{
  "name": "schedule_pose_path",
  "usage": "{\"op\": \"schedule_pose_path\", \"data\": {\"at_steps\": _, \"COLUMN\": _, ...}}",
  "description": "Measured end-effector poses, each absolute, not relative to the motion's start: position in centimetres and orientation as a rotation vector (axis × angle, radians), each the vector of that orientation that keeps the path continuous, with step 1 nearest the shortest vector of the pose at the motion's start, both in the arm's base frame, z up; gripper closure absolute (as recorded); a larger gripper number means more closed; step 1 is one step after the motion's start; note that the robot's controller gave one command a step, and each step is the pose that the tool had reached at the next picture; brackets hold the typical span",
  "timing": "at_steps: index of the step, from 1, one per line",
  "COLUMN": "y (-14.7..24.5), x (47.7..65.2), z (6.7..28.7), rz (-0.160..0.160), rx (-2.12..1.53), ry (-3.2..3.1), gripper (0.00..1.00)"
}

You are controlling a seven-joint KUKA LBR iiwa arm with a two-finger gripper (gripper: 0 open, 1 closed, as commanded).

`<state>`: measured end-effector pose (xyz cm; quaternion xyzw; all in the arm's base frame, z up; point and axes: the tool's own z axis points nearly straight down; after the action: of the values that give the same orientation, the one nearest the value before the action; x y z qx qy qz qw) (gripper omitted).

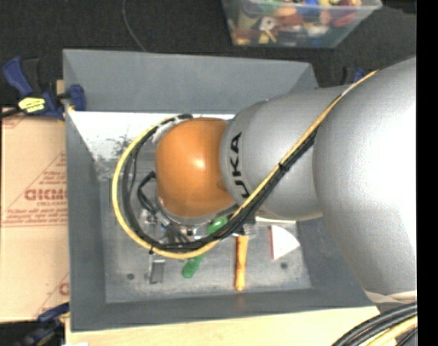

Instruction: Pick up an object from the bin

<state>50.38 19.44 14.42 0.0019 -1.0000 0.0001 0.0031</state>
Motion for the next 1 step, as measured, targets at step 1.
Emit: {"op": "schedule_pose_path", "data": {"at_steps": 1, "y": 19.36, "x": 50.6, "z": 14.85, "rz": -0.002, "rx": -0.002, "ry": -3.143, "gripper": 0.0}}
